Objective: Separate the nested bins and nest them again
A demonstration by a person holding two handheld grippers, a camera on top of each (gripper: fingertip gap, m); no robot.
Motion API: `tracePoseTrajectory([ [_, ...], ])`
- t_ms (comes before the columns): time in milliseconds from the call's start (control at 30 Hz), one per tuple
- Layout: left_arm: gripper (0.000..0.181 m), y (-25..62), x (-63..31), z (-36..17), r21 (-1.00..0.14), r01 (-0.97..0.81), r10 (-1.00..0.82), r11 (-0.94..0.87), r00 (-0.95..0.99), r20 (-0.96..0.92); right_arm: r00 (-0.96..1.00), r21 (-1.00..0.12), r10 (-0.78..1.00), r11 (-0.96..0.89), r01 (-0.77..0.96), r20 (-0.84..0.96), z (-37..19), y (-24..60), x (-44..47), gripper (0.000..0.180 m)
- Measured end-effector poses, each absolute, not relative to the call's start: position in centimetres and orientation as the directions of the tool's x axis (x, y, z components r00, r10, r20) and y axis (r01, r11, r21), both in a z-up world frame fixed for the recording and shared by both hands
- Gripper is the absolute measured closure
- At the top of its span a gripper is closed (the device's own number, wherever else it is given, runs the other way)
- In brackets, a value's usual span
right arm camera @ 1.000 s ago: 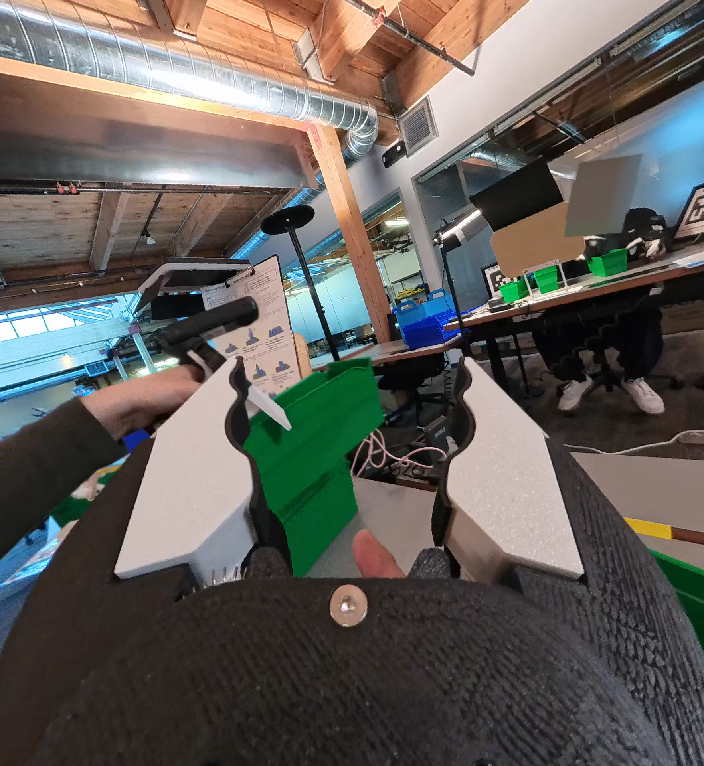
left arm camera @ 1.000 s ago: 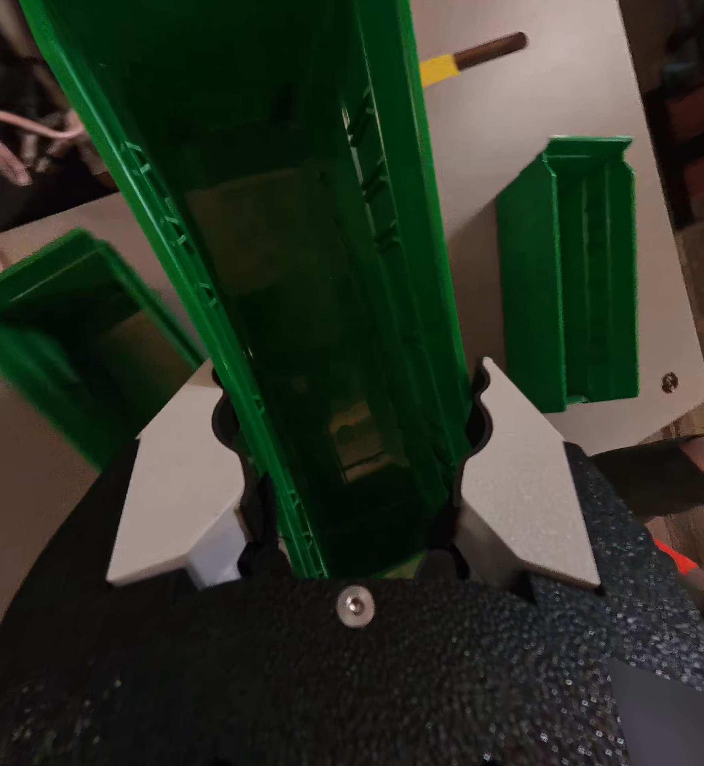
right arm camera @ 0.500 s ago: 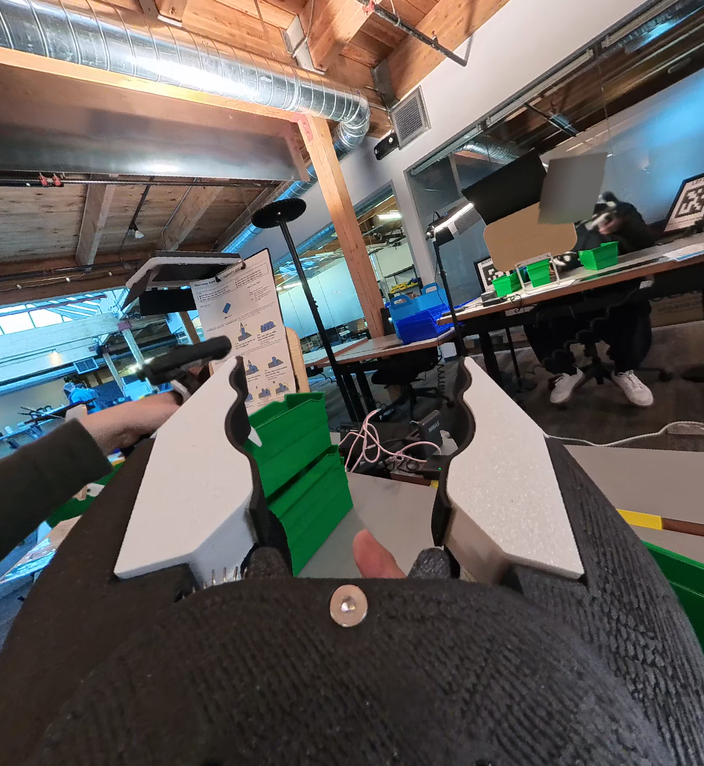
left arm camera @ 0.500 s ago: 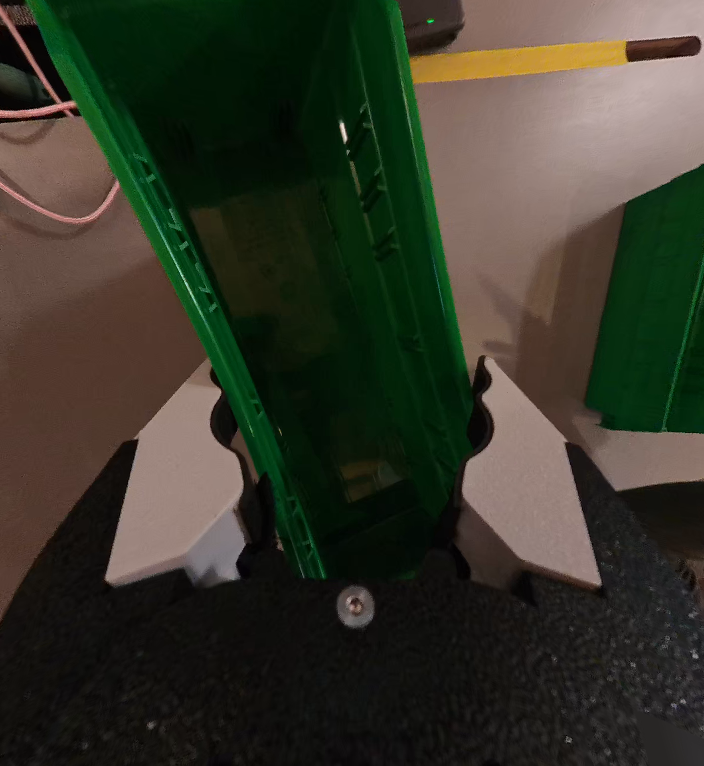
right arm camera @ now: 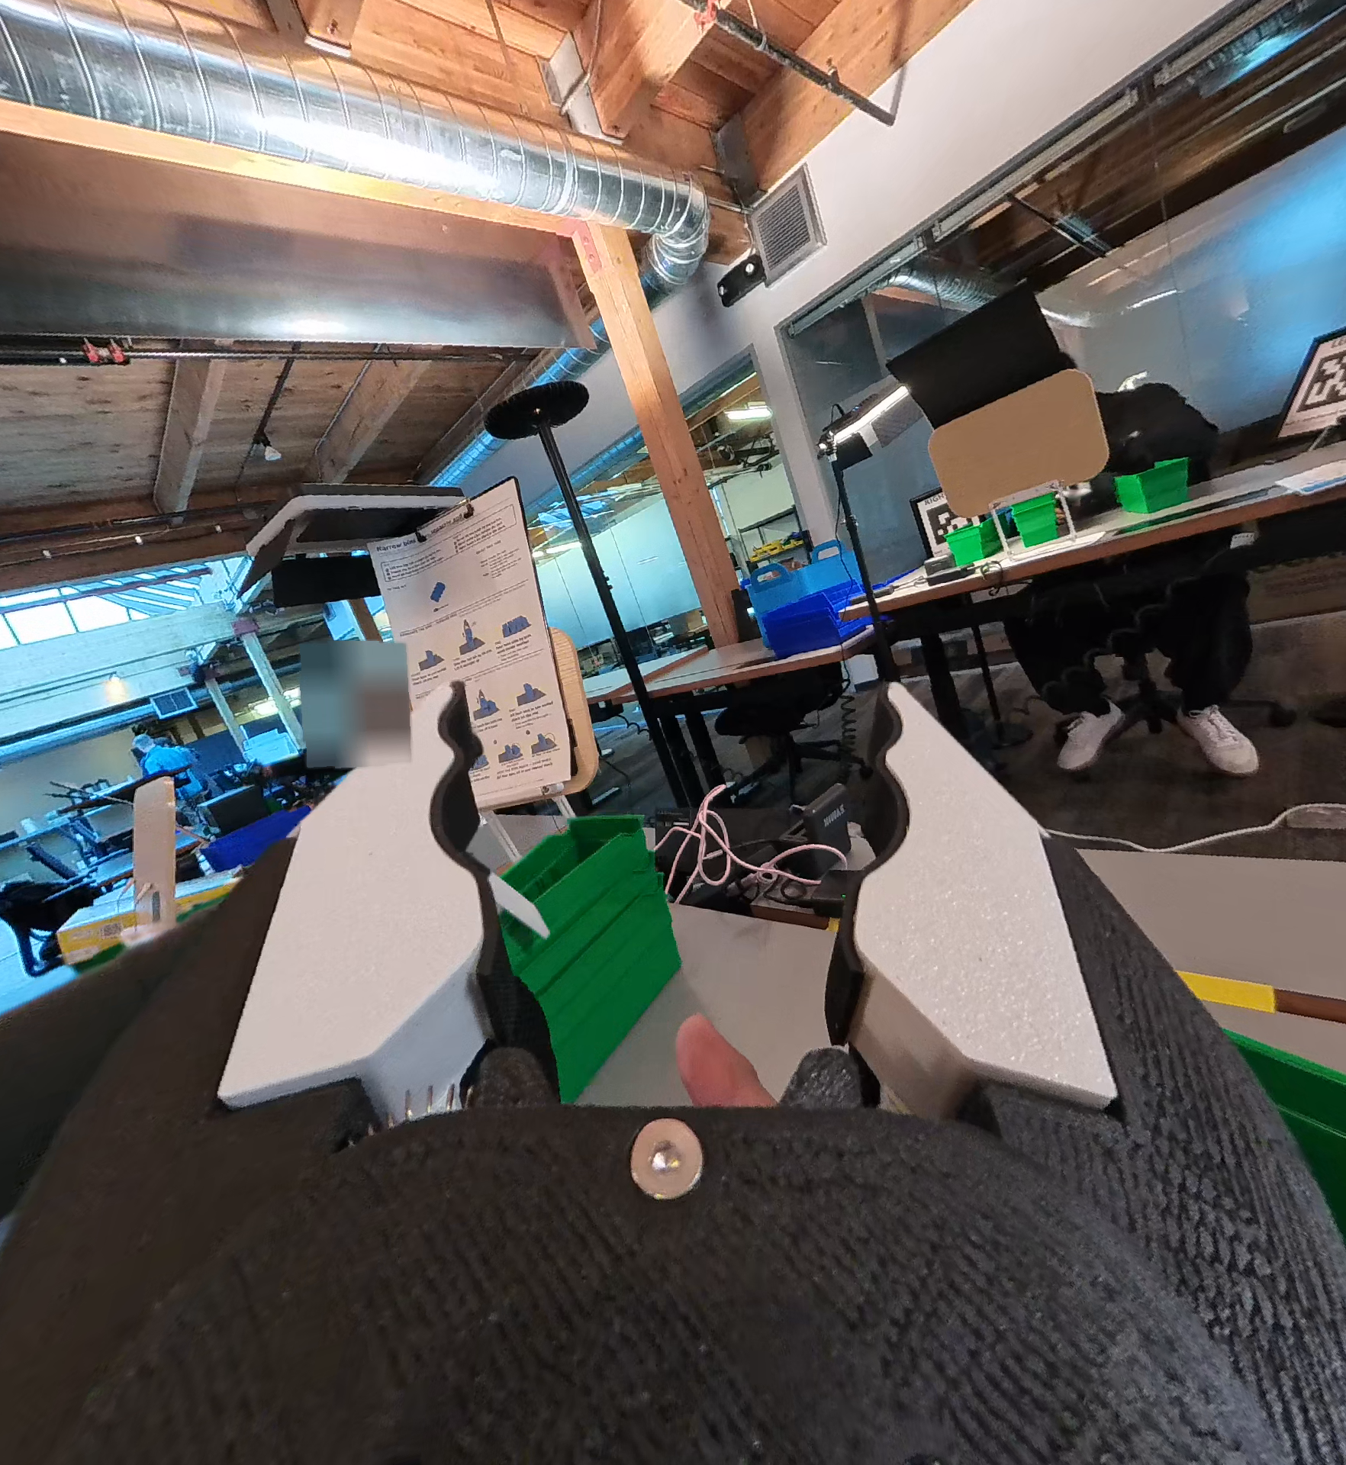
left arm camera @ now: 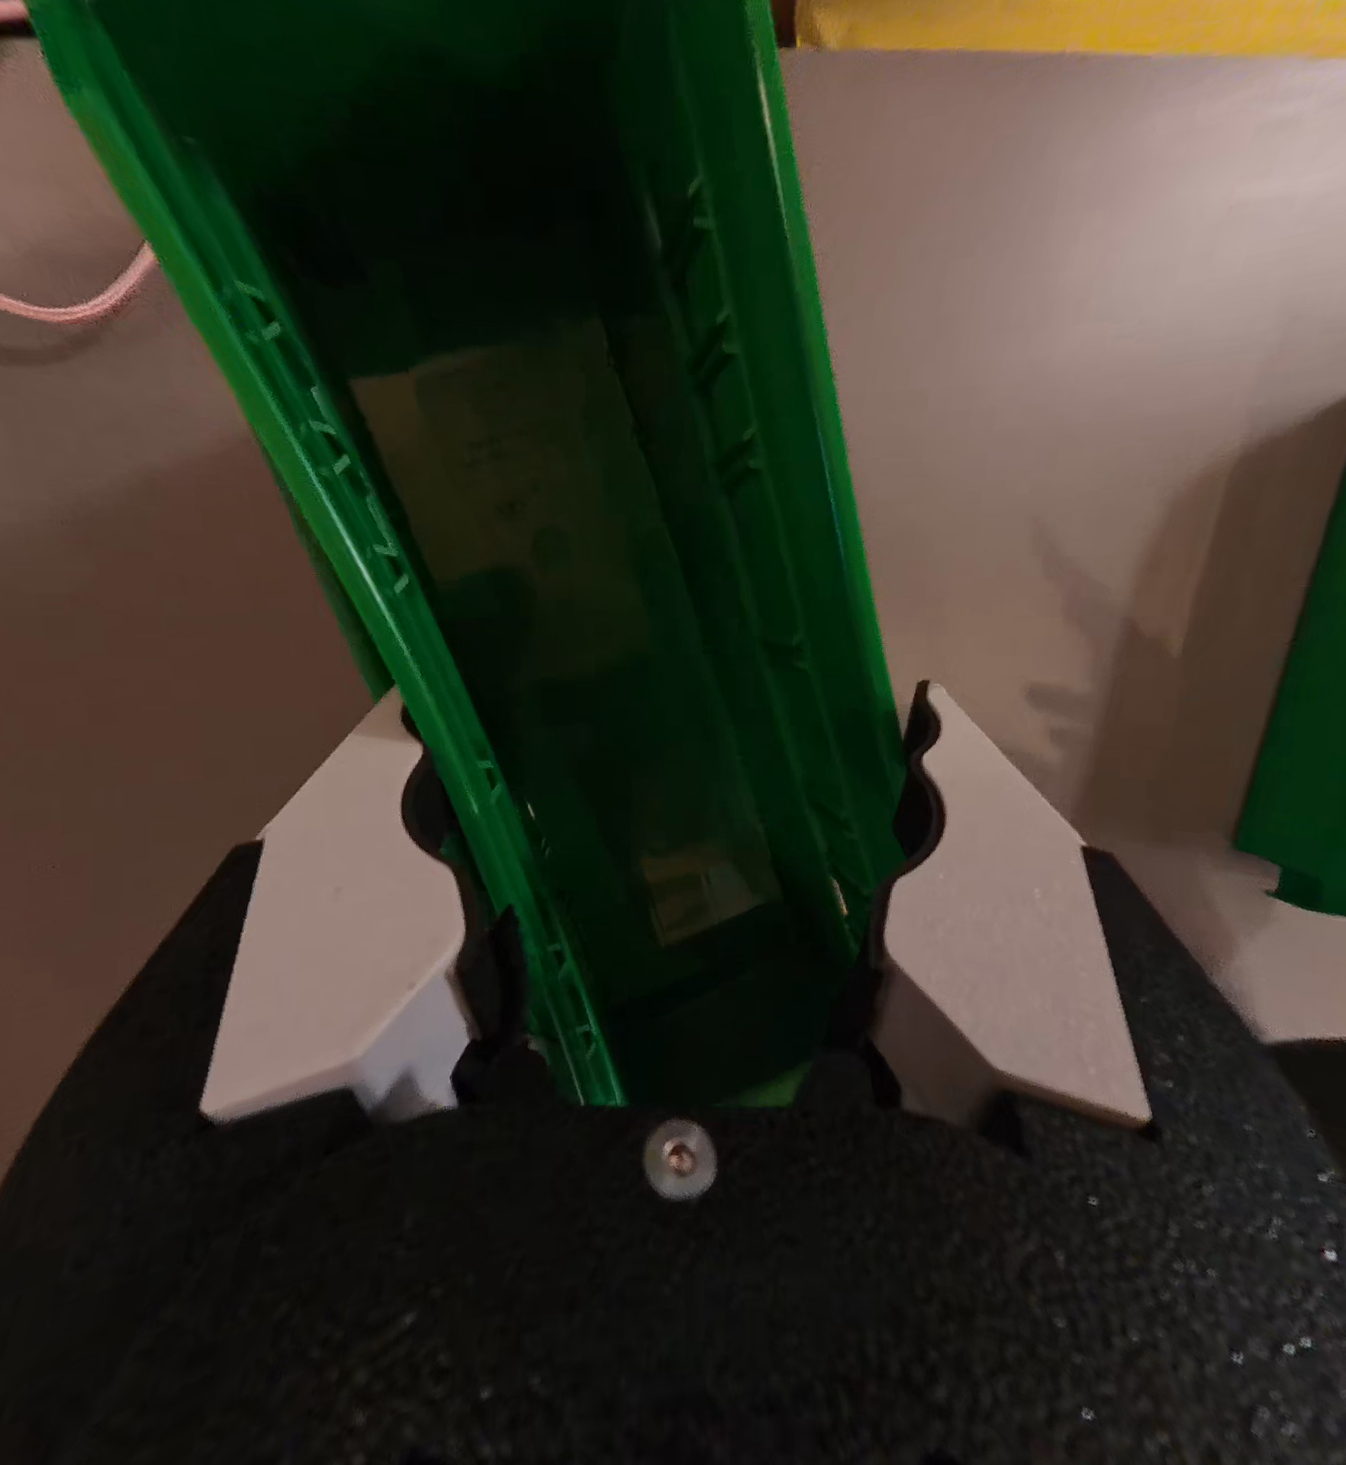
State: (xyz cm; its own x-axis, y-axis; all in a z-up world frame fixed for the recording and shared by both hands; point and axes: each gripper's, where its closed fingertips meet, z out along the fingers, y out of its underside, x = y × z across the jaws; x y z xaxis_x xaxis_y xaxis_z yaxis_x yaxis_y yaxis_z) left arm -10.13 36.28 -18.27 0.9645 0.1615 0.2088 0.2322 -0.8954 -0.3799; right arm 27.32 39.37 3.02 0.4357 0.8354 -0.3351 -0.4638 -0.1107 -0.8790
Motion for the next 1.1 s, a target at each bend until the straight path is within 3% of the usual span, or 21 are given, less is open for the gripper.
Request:
tracePoseTrajectory([
  [300, 0.055, 37.7, -9.9, -18.1, -0.535, 0.250, 0.142, -0.807, 0.962, 0.234, 0.439, -0.875, 0.830, -0.113, -0.471, -0.344, 3.0, 39.5, 27.8, 0.079],
  [367, 0.038, 38.0, -8.9, -17.1, -0.534, 0.315, 0.128, -0.785, 0.925, 0.357, 0.441, -0.873, 0.829, -0.108, -0.475, -0.343, 3.1, 39.4, 28.0, 0.079],
  [433, 0.027, 37.6, -9.0, -16.2, -0.525, 0.331, 0.147, -0.784, 0.921, 0.361, 0.440, -0.870, 0.830, -0.104, -0.481, -0.342, 3.3, 39.3, 28.2, 0.078],
  [533, 0.021, 37.4, -11.2, -13.3, -0.661, 0.106, 0.142, -0.743, 0.990, -0.001, 0.436, -0.861, 0.834, -0.087, -0.501, -0.338, 3.8, 38.8, 28.8, 0.078],
  [667, 0.021, 39.4, -2.0, -10.5, -0.761, 0.034, -0.080, -0.648, 0.990, 0.113, 0.456, -0.844, 0.825, -0.046, -0.535, -0.334, 4.7, 38.2, 30.4, 0.077],
  [867, 0.021, 41.0, 17.4, -13.5, -0.684, -0.114, -0.408, -0.721, 0.868, 0.284, 0.578, -0.831, 0.760, 0.094, -0.549, -0.296, 6.2, 36.8, 34.5, 0.076],
  [1100, 0.021, 40.7, 32.0, -19.0, -0.469, -0.283, -0.478, -0.837, 0.795, 0.373, 0.627, -0.786, 0.734, 0.216, -0.580, -0.261, 7.9, 34.0, 38.4, 0.076],
])
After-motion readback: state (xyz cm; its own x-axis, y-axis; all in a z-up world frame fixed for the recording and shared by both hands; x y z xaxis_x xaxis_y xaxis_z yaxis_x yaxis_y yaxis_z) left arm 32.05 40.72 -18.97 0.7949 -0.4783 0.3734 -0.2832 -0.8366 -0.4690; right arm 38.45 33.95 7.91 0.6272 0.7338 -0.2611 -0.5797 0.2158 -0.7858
